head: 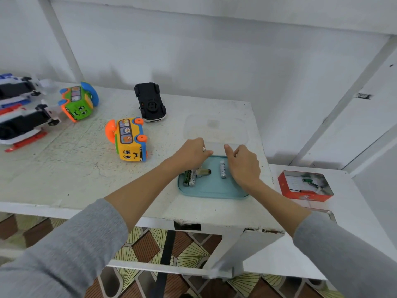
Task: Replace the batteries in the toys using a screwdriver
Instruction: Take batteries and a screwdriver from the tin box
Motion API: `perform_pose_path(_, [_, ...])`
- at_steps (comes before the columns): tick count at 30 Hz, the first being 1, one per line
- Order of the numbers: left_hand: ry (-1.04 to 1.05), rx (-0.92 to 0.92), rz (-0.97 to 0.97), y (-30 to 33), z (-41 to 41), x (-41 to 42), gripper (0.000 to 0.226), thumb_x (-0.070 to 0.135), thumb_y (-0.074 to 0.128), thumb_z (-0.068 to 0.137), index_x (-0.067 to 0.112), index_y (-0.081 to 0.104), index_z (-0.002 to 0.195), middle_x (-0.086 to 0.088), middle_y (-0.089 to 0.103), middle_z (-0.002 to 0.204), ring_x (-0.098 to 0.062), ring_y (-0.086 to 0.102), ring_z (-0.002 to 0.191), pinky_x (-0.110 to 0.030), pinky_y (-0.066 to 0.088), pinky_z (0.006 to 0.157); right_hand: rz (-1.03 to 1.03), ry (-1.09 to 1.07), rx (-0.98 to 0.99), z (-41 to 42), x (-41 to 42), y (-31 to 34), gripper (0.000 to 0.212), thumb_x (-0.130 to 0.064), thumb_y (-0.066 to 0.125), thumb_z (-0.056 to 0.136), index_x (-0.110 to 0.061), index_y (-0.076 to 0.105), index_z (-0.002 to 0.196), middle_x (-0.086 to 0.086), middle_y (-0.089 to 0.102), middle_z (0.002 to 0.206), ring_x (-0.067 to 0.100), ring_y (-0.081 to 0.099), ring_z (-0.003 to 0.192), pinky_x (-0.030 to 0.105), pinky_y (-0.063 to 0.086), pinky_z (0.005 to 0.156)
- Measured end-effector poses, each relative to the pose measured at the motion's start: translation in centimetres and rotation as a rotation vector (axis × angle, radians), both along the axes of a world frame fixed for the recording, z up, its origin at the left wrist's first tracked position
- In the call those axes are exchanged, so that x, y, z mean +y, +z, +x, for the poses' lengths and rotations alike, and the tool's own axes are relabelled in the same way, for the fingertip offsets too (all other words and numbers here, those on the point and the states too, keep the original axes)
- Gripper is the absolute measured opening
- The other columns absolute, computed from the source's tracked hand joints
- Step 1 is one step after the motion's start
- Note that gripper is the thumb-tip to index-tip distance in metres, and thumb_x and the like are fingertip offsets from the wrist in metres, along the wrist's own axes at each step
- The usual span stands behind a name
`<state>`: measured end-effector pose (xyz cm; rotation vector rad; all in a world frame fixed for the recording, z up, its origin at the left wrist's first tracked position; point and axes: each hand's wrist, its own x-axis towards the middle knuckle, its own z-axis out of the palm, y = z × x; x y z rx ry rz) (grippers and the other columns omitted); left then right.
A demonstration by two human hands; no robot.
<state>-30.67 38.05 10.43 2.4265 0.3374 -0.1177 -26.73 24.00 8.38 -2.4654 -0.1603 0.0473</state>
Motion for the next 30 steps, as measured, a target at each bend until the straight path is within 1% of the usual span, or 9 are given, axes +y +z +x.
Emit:
perform_pose_path(4, [-0.009,0.034,-0.052,0.3,0.0,-0.1,0.018,0.021,0.047,0.1,0.004,0.047,0.106,-0.009,0.053,0.087,-0.013,0.047,0.062,-0.027,0.043,0.057,-0.014,0.068,0.043,0.4,-0.9,-0.1,0.025,-0.029,0.049,0.094,-0.004,0.053,0.095,0.008,0.056,0.088,0.021,0.049,0.078,0.03,0.036,0.066])
perform_pose_path(8, [-0.031,0.095,-0.145,1.1,-0.4,-0.1,0.017,0.011,0.05,0.098,0.004,0.045,0.113,-0.006,0.056,0.074,-0.013,0.05,0.053,-0.015,0.038,0.037,0.025,0.152,0.115,0.7,-1.6,0.3,0.016,-0.021,0.049,0.095,-0.005,0.053,0.093,0.006,0.054,0.085,0.02,0.05,0.074,0.03,0.042,0.067])
perform_pose_path(10, [-0.06,0.092,-0.144,1.5,-0.6,0.0,0.015,0.009,0.055,0.096,0.004,0.048,0.107,-0.009,0.06,0.073,-0.012,0.052,0.049,-0.014,0.038,0.035,0.114,0.178,0.22,0.9,-1.7,0.7,0.01,-0.015,0.046,0.095,-0.006,0.048,0.09,0.014,0.056,0.082,0.021,0.053,0.057,0.025,0.046,0.05])
perform_pose_path(12, [-0.096,0.065,-0.122,1.8,-0.8,0.0,0.016,0.011,0.063,0.092,0.003,0.053,0.101,-0.007,0.062,0.067,-0.007,0.053,0.04,-0.013,0.037,0.036,0.205,0.184,0.333,0.9,-1.9,1.2,0.005,-0.011,0.045,0.095,-0.007,0.043,0.093,0.016,0.057,0.08,0.017,0.051,0.044,0.017,0.037,0.034])
perform_pose_path(15, [-0.106,0.012,-0.127,2.0,-0.9,0.1,0.018,0.009,0.067,0.088,0.004,0.058,0.103,-0.003,0.058,0.057,-0.002,0.049,0.03,-0.013,0.038,0.036,0.176,0.281,0.377,0.8,-2.2,2.1,0.004,-0.012,0.048,0.095,-0.009,0.045,0.095,0.01,0.058,0.078,0.018,0.055,0.05,0.02,0.042,0.037])
perform_pose_path(19, [-0.124,-0.082,-0.113,1.9,-0.6,-0.4,0.02,0.016,0.064,0.091,0.004,0.064,0.107,-0.013,0.068,0.076,-0.007,0.059,0.042,-0.018,0.049,0.043,0.133,0.325,0.309,0.8,-2.3,2.9,0.007,-0.008,0.052,0.092,-0.008,0.057,0.098,0.012,0.061,0.083,0.023,0.06,0.056,0.024,0.054,0.049])
perform_pose_path(23, [-0.103,-0.167,-0.144,1.9,0.0,-1.2,0.026,0.009,0.062,0.092,0.003,0.061,0.118,-0.017,0.068,0.098,-0.018,0.067,0.065,-0.023,0.058,0.057,0.195,0.249,0.307,0.7,-2.5,3.4,0.015,-0.003,0.051,0.092,-0.008,0.056,0.106,0.014,0.063,0.085,0.021,0.06,0.059,0.033,0.057,0.055])
perform_pose_path(28, [-0.138,-0.11,-0.136,2.1,0.0,-1.5,0.028,0.019,0.058,0.095,0.01,0.061,0.121,-0.009,0.068,0.081,-0.008,0.059,0.05,-0.019,0.052,0.051,0.174,0.252,0.343,0.5,-3.1,3.3,0.008,-0.008,0.049,0.095,-0.006,0.048,0.102,0.016,0.065,0.09,0.024,0.06,0.062,0.032,0.055,0.059])
perform_pose_path(30, [-0.205,-0.072,-0.013,2.3,-0.2,-1.4,0.033,0.024,0.058,0.095,0.012,0.059,0.126,-0.011,0.067,0.106,-0.007,0.061,0.068,-0.019,0.046,0.068,0.113,0.305,0.31,0.5,-3.4,3.3,0.008,-0.012,0.051,0.094,-0.007,0.047,0.098,0.014,0.064,0.089,0.019,0.056,0.062,0.025,0.05,0.053])
